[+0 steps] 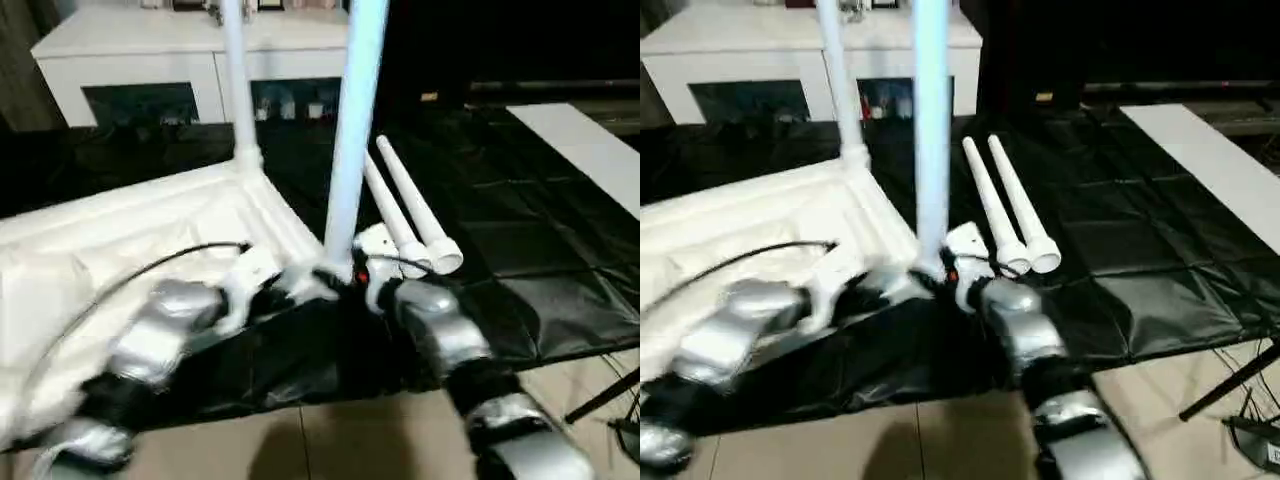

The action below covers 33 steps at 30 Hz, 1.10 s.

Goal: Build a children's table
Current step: Rotate leg to tighten

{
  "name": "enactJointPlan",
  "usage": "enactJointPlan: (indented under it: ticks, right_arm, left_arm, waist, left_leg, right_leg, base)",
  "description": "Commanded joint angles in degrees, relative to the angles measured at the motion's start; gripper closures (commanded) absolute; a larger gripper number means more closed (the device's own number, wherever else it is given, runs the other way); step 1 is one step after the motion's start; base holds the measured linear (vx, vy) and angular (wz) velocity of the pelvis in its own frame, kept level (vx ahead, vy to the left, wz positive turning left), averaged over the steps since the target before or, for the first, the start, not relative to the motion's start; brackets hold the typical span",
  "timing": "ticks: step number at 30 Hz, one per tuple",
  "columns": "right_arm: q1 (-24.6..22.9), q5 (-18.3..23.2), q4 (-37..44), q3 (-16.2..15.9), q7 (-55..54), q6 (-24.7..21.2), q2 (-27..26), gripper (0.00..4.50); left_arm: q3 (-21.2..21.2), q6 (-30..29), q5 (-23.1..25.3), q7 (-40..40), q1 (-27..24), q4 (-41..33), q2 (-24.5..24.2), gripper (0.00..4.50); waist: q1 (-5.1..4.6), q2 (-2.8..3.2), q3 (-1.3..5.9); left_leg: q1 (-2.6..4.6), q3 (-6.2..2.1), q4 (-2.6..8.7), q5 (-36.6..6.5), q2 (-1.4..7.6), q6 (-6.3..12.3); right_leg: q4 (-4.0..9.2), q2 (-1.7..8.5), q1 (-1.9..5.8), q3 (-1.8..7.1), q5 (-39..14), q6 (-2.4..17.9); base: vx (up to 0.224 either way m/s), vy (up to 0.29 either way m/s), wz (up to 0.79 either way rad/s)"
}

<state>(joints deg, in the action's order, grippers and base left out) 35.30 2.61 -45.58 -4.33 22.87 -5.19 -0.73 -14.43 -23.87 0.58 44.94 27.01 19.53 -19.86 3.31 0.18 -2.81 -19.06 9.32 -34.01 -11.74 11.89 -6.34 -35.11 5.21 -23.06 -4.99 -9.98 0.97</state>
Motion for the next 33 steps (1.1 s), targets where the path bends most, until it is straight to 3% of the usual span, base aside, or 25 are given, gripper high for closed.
enactJointPlan:
  ticks: [1,4,8,9,12,14,16,18,20,25,26,28,33]
  right_arm:
    - [-0.04,1.19,-2.46,2.09,-6.27,-1.69,-1.99,1.78]
    - [1.70,2.43,-6.26,4.76,-15.10,-0.59,-6.02,1.78]
    - [3.56,0.83,-10.05,2.58,-12.56,1.83,-9.64,1.78]
    - [3.62,0.64,-10.03,2.10,-11.32,2.36,-9.86,1.43]
    - [3.81,1.69,-8.82,3.02,-9.41,2.96,-9.62,1.03]
    - [3.98,1.47,-8.09,2.99,-8.46,3.85,-8.63,1.02]
    - [4.05,1.35,-7.24,2.57,-6.54,4.55,-7.33,0.72]
    - [3.60,0.75,-5.29,1.31,-3.07,4.49,-5.18,0.72]
    - [2.18,-0.18,-2.23,-1.12,3.83,3.49,-1.71,0.72]
    - [-0.30,-1.36,2.03,-4.13,12.64,3.98,2.50,0.72]
    - [-2.12,-0.90,5.58,-5.73,19.33,4.34,5.82,0.72]
    - [-2.94,-0.34,7.49,-6.32,22.41,4.45,7.44,0.72]
    - [-3.66,1.22,10.16,-7.01,26.99,4.21,9.81,0.72]
  left_arm:
    - [1.65,-1.43,0.65,-7.33,0.95,2.82,2.40,4.50]
    - [2.66,-1.99,1.96,-14.36,3.02,5.62,6.40,4.50]
    - [2.66,-1.44,3.42,-18.15,4.20,7.42,9.30,4.50]
    - [2.43,-1.27,3.49,-17.97,4.21,7.38,9.34,4.50]
    - [2.31,-1.16,3.53,-16.74,3.42,6.47,8.17,4.50]
    - [2.34,-0.73,3.47,-15.10,2.57,5.79,6.72,4.50]
    - [2.36,-0.14,3.16,-12.72,1.44,4.74,5.20,4.50]
    - [1.87,1.58,2.43,-8.55,-0.20,3.02,3.16,4.50]
    - [1.65,3.26,0.24,-2.55,-2.61,0.20,0.91,4.50]
    - [0.51,4.80,-1.35,3.30,-4.79,-2.31,-2.27,4.50]
    - [-0.45,5.60,-2.48,7.43,-5.97,-4.15,-4.63,4.50]
    - [-1.27,6.31,-3.08,10.52,-6.69,-5.34,-6.39,4.50]
    - [-1.10,5.32,-5.05,15.38,-7.71,-7.92,-8.38,4.50]
  waist:
    - [-0.27,0.49,3.04]
    - [-0.34,0.51,3.13]
    - [-0.44,0.41,3.17]
    - [-0.36,0.32,3.20]
    - [-0.35,0.33,3.24]
    - [-0.39,0.42,3.25]
    - [-1.06,0.50,3.36]
    - [-1.45,0.61,3.36]
    - [-1.48,0.60,3.66]
    - [-0.92,0.62,3.89]
    - [-0.76,0.65,3.83]
    - [-0.61,0.74,3.81]
    - [-0.60,0.73,3.50]
  left_leg:
    - [-0.08,-0.02,4.81,-17.38,0.60,-1.01]
    - [-0.07,0.03,4.72,-17.35,0.41,-0.88]
    - [-0.54,0.00,4.84,-17.16,0.48,-0.14]
    - [-0.67,-0.02,4.84,-16.88,0.47,0.24]
    - [-0.75,0.06,4.85,-16.06,0.48,0.90]
    - [-0.83,0.02,4.89,-16.13,0.49,1.16]
    - [-1.50,-0.30,5.03,-15.33,0.50,1.16]
    - [-1.69,-0.39,4.98,-14.34,0.59,1.45]
    - [-1.13,-0.01,4.55,-12.25,0.62,2.54]
    - [-1.10,0.39,4.18,-7.13,0.71,4.91]
    - [-1.12,0.37,4.22,-6.80,0.68,5.19]
    - [-1.01,0.38,4.23,-7.03,0.88,5.59]
    - [-0.93,0.39,4.50,-9.52,0.98,4.44]
  right_leg:
    - [5.34,2.79,2.26,2.67,-24.01,8.18]
    - [5.57,2.71,2.05,2.58,-24.73,7.15]
    - [5.41,2.61,2.25,2.51,-22.55,7.16]
    - [5.34,2.71,2.33,2.56,-22.33,7.14]
    - [5.23,2.68,2.37,2.63,-21.25,7.43]
    - [5.19,2.71,2.43,2.59,-21.09,7.58]
    - [4.89,2.79,2.96,2.47,-20.16,7.85]
    - [4.80,2.78,3.13,2.44,-18.32,8.50]
    - [4.50,2.68,2.92,2.60,-13.67,10.77]
    - [3.54,2.59,3.10,2.67,-5.94,14.07]
    - [3.53,2.53,3.22,2.57,-5.61,14.41]
    - [3.44,2.49,3.13,2.57,-5.46,14.50]
    - [3.80,2.60,3.07,2.66,-9.56,14.14]
  base:
    - [0.000,0.000,0.00]
    - [0.000,0.000,0.00]
    - [0.000,0.000,0.00]
    - [0.000,0.000,0.00]
    - [0.000,0.000,0.00]
    - [0.000,0.000,0.00]
    - [0.000,0.000,0.00]
    - [0.000,0.000,0.00]
    - [0.000,0.000,0.00]
    - [0.000,0.000,0.00]
    - [0.000,0.000,0.00]
    - [0.000,0.000,0.00]
    - [0.000,0.000,0.00]
